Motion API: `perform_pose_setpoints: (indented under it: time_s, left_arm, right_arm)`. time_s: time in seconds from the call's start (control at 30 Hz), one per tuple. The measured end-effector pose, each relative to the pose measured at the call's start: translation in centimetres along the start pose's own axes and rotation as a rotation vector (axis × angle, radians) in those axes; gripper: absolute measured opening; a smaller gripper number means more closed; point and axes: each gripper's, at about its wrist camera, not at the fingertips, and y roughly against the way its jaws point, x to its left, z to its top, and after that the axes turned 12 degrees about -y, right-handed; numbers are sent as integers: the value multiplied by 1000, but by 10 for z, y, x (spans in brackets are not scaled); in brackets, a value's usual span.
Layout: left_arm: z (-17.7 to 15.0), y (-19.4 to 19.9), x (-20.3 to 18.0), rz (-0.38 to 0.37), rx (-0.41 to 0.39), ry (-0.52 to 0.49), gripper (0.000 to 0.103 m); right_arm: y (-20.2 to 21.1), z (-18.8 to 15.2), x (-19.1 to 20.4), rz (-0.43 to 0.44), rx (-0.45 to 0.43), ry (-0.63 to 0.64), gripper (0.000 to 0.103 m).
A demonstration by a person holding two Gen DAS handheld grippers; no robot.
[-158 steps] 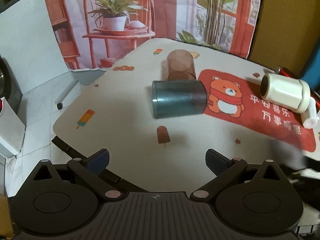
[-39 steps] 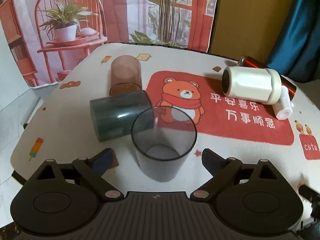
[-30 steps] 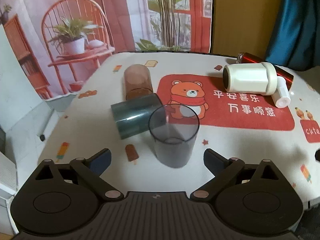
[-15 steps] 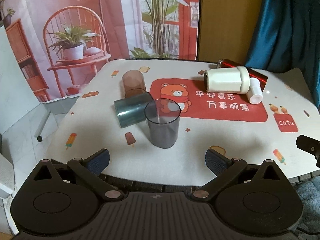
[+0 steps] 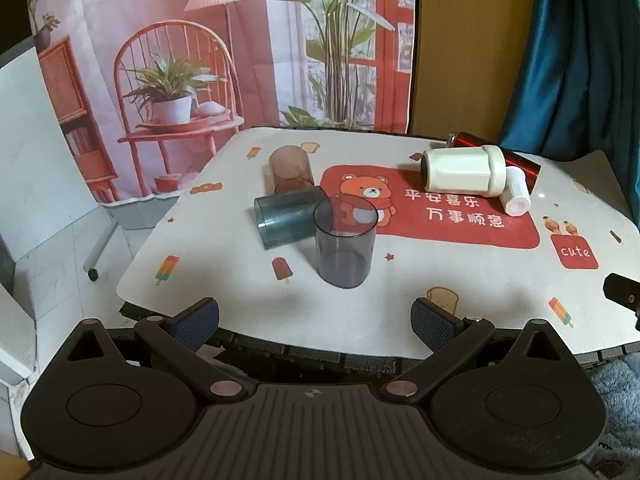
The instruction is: Flip cup upright
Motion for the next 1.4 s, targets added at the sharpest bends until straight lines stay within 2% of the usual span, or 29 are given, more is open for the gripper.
perform_pose_setpoints:
  time_s: [0.5,1.4]
  left_arm:
    - [-4,-2,-7,11,7,-33,103]
    - [-5,-4,-4,4,23,-22,103]
  right_arm:
    - [-16,-6,-9,-25,26,-22,103]
    - [-20,-5,-10,-29,41,-24,103]
